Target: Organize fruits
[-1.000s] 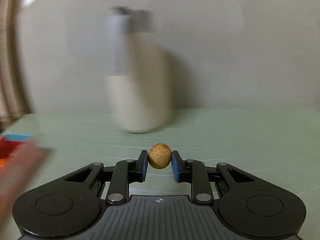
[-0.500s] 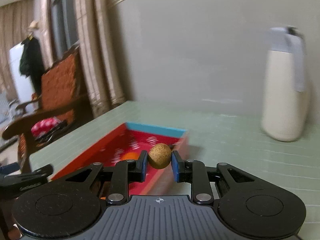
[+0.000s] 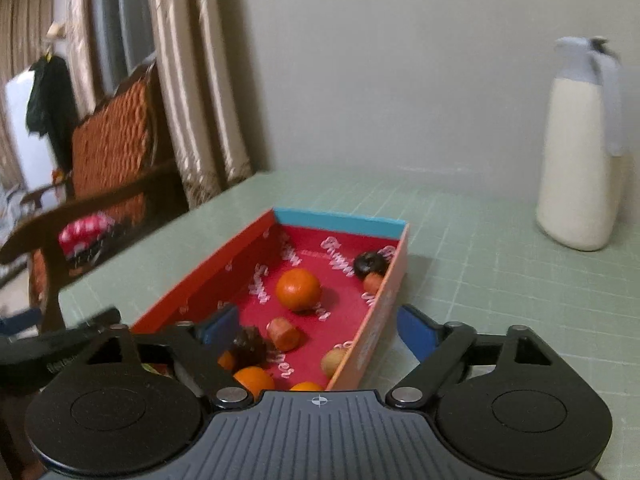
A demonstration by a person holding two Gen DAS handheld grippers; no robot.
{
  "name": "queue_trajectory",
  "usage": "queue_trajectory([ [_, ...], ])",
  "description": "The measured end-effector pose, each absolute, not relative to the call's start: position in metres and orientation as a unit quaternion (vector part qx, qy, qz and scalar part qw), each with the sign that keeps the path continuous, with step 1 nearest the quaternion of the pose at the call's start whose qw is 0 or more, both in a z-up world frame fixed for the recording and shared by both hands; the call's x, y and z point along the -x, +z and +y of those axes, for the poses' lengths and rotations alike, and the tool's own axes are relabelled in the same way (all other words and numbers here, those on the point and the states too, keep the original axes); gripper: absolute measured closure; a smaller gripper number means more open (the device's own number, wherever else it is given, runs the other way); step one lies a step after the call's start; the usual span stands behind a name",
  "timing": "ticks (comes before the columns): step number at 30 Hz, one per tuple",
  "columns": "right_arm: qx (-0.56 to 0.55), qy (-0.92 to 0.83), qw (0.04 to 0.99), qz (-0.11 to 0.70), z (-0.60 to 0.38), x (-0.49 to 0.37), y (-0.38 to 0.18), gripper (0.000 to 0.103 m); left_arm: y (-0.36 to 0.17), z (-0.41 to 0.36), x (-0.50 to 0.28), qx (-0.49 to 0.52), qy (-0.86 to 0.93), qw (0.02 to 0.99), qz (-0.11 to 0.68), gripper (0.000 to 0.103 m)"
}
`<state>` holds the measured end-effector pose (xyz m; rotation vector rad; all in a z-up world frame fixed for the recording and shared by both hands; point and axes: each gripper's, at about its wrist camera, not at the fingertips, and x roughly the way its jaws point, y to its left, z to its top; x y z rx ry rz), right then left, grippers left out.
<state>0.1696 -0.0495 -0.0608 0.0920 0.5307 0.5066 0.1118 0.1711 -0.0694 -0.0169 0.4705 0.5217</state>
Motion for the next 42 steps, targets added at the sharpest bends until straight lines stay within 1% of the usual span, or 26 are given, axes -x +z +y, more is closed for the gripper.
queue_trajectory([
  [3,-0.056,0.234,0.937,0.254,-0.062,-0.158,-0.049,0.018,-0.063,0.164,-0.111,0.006,0.223,0.944,0.243,0.006],
  [6,-0.076,0.205,0.942,0.254,-0.084,-0.138,-0.035,0.017,-0.047,0.152,-0.097,0.005,0.200,0.948,0.247,0.006],
  [7,-0.084,0.197,0.943,0.254,-0.091,-0.131,-0.029,0.013,-0.038,0.149,-0.091,0.012,0.189,0.949,0.250,0.006],
  [8,-0.092,0.191,0.944,0.254,-0.098,-0.124,-0.024,0.004,-0.030,0.146,-0.084,0.022,0.177,0.951,0.254,0.006],
  [9,-0.099,0.182,0.944,0.256,-0.105,-0.116,-0.018,0.001,-0.022,0.144,-0.078,0.030,0.167,0.952,0.256,0.006],
  [10,-0.103,0.174,0.945,0.255,-0.110,-0.109,-0.012,0.000,-0.013,0.139,-0.070,0.036,0.158,0.953,0.257,0.006],
  [12,-0.104,0.163,0.948,0.254,-0.119,-0.092,0.001,0.000,0.003,0.129,-0.051,0.039,0.143,0.956,0.251,0.006],
  [15,-0.093,0.143,0.954,0.246,-0.128,-0.063,0.017,0.000,0.023,0.111,-0.028,0.017,0.127,0.962,0.240,0.006],
  [22,-0.102,0.118,0.960,0.233,-0.142,-0.015,0.028,0.000,0.050,0.077,0.009,-0.016,0.091,0.972,0.218,0.006],
  [28,-0.109,0.112,0.961,0.228,-0.150,-0.003,0.031,0.000,0.053,0.069,0.015,-0.014,0.076,0.972,0.220,0.006],
  [42,-0.106,0.120,0.959,0.234,-0.145,-0.005,0.027,0.000,0.049,0.072,0.017,-0.009,0.083,0.971,0.226,0.006],
])
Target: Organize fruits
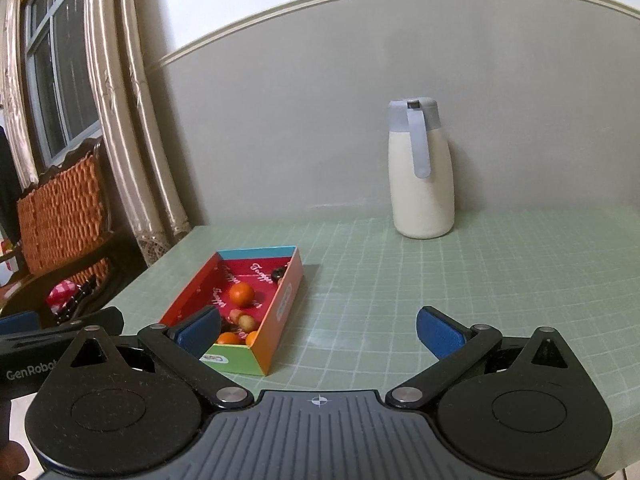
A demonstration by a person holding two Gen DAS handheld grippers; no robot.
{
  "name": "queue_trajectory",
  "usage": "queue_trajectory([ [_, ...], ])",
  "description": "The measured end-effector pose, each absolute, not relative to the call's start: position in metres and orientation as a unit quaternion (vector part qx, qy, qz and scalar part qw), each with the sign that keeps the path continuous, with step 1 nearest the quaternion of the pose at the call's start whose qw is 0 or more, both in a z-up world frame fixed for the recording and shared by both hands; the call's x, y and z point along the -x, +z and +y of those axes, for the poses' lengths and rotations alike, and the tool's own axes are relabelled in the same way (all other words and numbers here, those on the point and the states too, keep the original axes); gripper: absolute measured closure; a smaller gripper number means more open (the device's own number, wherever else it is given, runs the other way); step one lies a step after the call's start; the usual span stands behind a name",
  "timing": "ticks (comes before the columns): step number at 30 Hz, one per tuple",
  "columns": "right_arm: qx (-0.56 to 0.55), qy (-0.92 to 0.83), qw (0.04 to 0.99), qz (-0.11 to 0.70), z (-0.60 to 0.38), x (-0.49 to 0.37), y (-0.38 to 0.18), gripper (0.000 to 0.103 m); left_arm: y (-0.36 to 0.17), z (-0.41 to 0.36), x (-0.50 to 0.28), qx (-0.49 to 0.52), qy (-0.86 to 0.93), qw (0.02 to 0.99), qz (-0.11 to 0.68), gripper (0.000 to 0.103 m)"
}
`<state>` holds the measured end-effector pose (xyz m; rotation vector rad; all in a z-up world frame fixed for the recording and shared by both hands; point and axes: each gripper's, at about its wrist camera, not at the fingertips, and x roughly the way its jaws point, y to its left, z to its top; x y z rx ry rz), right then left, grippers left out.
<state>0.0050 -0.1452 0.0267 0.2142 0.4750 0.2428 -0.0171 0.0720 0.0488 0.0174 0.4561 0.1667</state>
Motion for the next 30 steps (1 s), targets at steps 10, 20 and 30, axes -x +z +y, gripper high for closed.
queue_trajectory([
  [10,-0.108,0.122,0.960,0.227,-0.1439,-0.0026,0.0296,0.000,0.0498,0.0756,0.0175,0.005,0.075,0.971,0.227,0.006],
  [20,-0.104,0.118,0.961,0.227,-0.1412,-0.0024,0.0292,0.000,0.0501,0.0763,0.0164,0.005,0.072,0.971,0.229,0.006],
  [30,-0.096,0.120,0.962,0.224,-0.1373,-0.0002,0.0304,0.000,0.0499,0.0740,0.0153,0.003,0.073,0.971,0.228,0.006],
])
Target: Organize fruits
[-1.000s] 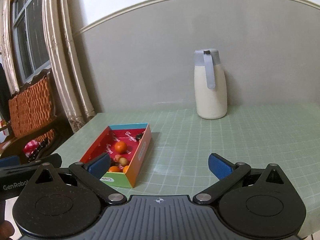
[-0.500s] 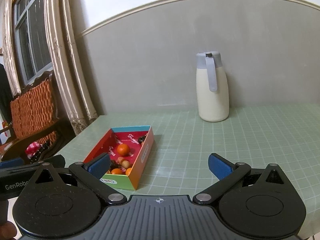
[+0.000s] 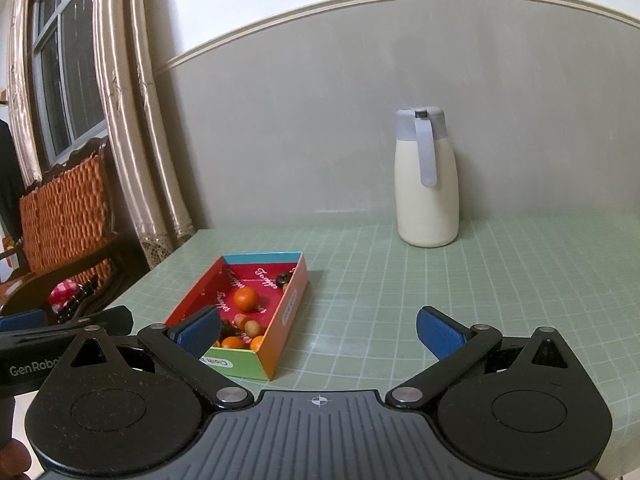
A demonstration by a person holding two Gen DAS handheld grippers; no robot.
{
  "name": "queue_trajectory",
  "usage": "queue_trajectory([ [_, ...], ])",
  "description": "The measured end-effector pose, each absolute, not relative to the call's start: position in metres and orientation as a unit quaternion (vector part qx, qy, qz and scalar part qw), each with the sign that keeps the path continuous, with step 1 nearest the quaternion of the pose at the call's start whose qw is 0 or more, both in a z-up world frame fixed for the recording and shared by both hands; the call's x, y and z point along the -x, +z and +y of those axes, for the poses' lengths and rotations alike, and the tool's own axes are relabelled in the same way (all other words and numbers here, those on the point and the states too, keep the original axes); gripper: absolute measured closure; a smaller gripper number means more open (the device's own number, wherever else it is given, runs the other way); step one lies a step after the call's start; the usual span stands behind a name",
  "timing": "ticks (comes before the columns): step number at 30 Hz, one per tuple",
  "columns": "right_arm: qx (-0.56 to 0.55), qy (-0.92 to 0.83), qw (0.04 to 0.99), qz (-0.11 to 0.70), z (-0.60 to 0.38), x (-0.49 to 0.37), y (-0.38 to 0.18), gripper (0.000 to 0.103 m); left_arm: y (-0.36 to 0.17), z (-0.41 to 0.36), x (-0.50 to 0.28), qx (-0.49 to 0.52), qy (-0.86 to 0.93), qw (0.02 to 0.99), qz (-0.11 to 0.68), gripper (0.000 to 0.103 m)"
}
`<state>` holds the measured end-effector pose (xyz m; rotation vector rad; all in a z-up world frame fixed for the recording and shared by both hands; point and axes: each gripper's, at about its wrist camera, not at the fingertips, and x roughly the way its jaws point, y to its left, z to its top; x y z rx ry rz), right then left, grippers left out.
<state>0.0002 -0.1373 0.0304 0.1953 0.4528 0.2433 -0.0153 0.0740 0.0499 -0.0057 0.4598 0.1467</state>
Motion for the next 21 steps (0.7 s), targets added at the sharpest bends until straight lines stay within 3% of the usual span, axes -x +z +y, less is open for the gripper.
queue_trajectory([
  [21,-0.096,0.123,0.963,0.222,-0.1332,-0.0021,0.0316,0.000,0.0495,0.0744,0.0155,0.005,0.074,0.971,0.229,0.006],
])
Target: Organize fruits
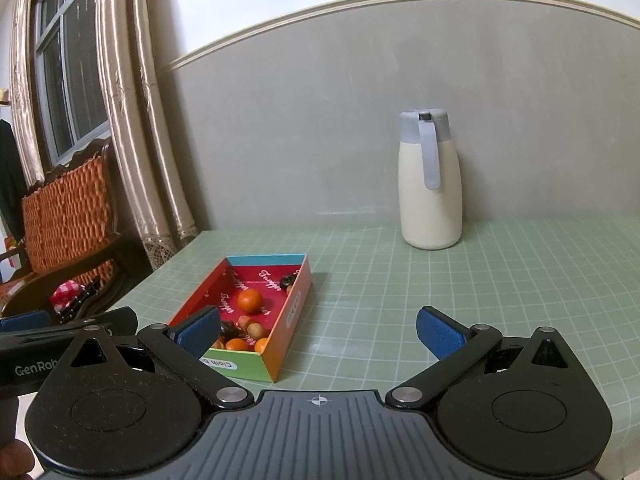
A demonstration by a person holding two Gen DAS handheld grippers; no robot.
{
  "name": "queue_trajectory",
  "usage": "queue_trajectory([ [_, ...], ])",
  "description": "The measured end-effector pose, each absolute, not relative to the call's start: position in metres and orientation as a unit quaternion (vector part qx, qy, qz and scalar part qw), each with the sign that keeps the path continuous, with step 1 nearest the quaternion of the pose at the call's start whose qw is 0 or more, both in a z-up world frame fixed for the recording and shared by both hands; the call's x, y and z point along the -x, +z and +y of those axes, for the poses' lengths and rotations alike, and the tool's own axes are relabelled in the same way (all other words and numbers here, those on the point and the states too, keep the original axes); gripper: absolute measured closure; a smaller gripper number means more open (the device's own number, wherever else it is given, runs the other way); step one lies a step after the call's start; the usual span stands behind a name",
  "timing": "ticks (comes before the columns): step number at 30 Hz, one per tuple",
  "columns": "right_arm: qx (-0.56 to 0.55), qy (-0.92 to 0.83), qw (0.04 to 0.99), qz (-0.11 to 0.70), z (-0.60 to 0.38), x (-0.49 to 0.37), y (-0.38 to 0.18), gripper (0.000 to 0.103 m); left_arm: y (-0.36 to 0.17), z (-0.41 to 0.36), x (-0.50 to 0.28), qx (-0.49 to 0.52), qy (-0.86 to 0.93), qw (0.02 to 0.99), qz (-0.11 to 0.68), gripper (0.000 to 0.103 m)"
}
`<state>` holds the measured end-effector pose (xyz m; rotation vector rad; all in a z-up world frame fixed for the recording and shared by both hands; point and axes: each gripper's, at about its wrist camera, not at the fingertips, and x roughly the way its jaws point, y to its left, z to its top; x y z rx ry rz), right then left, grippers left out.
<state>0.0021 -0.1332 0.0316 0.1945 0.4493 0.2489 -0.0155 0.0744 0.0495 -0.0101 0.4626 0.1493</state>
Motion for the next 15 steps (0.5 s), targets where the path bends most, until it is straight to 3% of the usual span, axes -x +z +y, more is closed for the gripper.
queue_trajectory([
  [15,-0.097,0.116,0.965,0.216,-0.1339,-0.0051,0.0346,0.000,0.0491,0.0719,0.0161,-0.009,0.064,0.974,0.217,0.009],
])
